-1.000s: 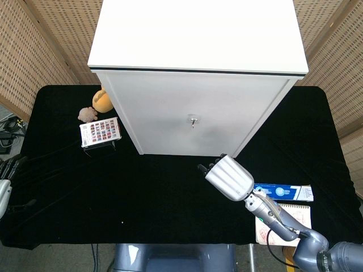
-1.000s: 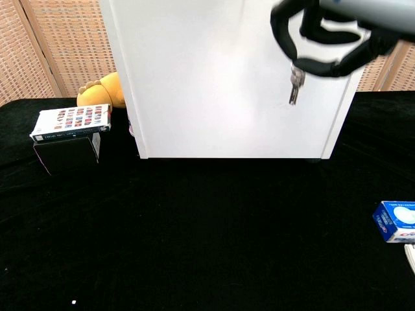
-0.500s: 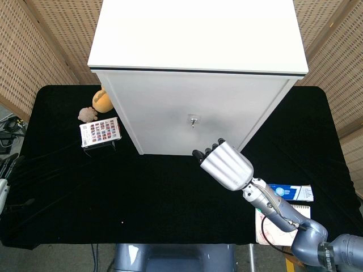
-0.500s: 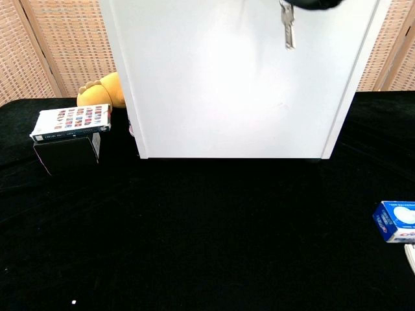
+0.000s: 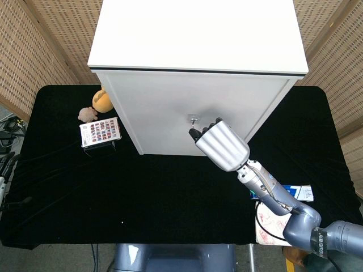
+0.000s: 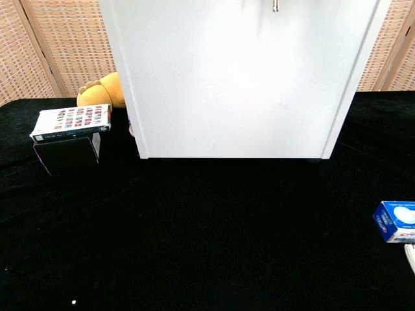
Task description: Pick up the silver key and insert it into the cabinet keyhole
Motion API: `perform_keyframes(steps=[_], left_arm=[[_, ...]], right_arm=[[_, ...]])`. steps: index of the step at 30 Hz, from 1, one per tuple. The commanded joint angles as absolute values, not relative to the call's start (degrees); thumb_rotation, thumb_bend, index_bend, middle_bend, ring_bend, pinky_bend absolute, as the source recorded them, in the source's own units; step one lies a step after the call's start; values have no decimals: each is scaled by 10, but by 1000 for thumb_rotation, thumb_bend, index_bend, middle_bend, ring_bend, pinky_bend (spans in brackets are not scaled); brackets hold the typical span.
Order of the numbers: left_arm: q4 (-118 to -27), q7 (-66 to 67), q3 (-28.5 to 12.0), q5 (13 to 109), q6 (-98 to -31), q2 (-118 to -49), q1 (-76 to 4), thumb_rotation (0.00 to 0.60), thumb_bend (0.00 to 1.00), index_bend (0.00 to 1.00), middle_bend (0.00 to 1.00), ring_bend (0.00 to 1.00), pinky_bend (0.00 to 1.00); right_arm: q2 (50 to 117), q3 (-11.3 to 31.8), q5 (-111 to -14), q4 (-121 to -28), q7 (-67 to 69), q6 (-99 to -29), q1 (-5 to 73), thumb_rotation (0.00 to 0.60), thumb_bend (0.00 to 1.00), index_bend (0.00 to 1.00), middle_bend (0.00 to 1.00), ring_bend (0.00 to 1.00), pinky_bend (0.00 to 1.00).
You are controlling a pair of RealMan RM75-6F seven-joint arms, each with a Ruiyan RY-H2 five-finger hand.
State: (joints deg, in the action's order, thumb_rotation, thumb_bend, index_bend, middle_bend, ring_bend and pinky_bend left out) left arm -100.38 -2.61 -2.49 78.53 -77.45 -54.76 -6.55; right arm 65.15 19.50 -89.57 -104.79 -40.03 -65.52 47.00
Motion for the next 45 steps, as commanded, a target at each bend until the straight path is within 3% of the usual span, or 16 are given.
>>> perform_keyframes(steps=[1, 45], left_arm=[[-1003, -25, -25, 784, -773, -548, -66, 600, 0, 0, 0, 0, 0], [-999, -27, -29, 774, -769, -548, -67, 600, 0, 0, 0, 0, 0]], right_arm=[[653, 196, -889, -1048, -406, -650, 474, 600, 612, 741, 1000, 1000, 1000], [722, 195, -838, -997, -456, -644, 526, 600, 609, 741, 1000, 1000, 1000]])
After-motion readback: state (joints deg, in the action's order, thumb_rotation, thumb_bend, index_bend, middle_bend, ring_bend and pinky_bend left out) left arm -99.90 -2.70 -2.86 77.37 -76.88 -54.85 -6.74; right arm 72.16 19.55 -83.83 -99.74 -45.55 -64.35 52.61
